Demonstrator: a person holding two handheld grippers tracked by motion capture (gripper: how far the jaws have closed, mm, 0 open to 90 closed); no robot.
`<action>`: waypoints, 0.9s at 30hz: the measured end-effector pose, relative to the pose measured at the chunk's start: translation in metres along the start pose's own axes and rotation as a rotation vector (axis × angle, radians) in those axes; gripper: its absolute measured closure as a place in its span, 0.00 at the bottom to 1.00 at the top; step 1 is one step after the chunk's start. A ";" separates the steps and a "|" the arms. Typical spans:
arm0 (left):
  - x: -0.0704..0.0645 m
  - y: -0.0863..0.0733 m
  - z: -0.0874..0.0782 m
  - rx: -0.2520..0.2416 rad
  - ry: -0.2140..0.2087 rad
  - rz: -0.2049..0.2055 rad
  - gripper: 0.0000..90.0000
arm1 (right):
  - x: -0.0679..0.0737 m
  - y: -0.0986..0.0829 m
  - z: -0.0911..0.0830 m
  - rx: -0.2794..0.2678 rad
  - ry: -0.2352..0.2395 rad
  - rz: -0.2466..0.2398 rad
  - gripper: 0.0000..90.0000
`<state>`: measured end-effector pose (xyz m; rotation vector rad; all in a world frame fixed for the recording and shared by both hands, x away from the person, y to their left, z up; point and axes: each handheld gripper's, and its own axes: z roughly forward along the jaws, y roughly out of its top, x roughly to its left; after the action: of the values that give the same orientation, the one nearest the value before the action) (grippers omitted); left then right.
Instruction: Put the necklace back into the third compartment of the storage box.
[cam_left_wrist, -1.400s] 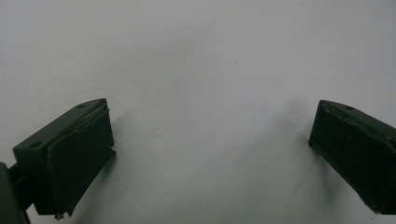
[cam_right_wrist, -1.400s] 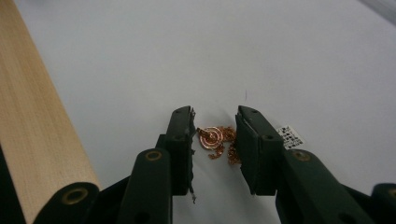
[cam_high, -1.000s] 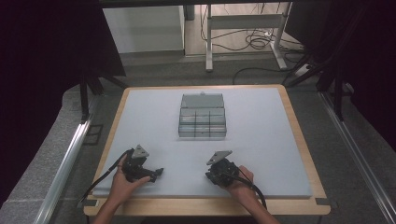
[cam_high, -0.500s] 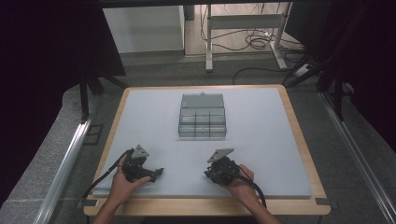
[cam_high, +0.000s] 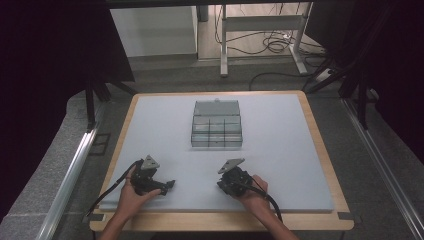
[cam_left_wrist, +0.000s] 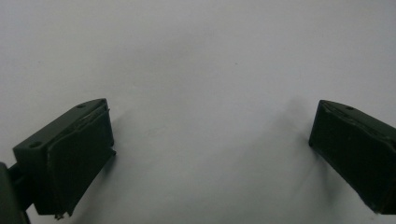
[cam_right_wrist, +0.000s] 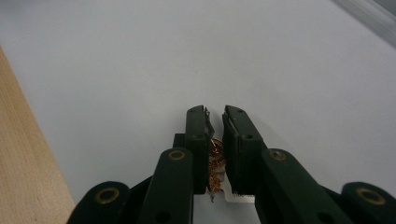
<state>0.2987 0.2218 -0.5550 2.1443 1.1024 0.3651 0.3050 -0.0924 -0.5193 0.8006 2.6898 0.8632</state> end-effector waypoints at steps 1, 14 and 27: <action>0.000 0.000 0.000 0.000 0.000 0.000 0.00 | 0.000 0.000 0.000 -0.001 0.002 0.002 0.93; 0.000 0.000 0.000 0.004 -0.001 0.003 0.00 | -0.007 0.000 -0.008 -0.049 0.019 0.038 0.97; 0.000 0.000 0.000 0.004 -0.001 0.004 0.00 | -0.012 0.005 -0.031 -0.138 0.042 0.078 0.97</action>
<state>0.2990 0.2222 -0.5547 2.1503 1.0998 0.3639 0.3067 -0.1103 -0.4905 0.8696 2.6151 1.0826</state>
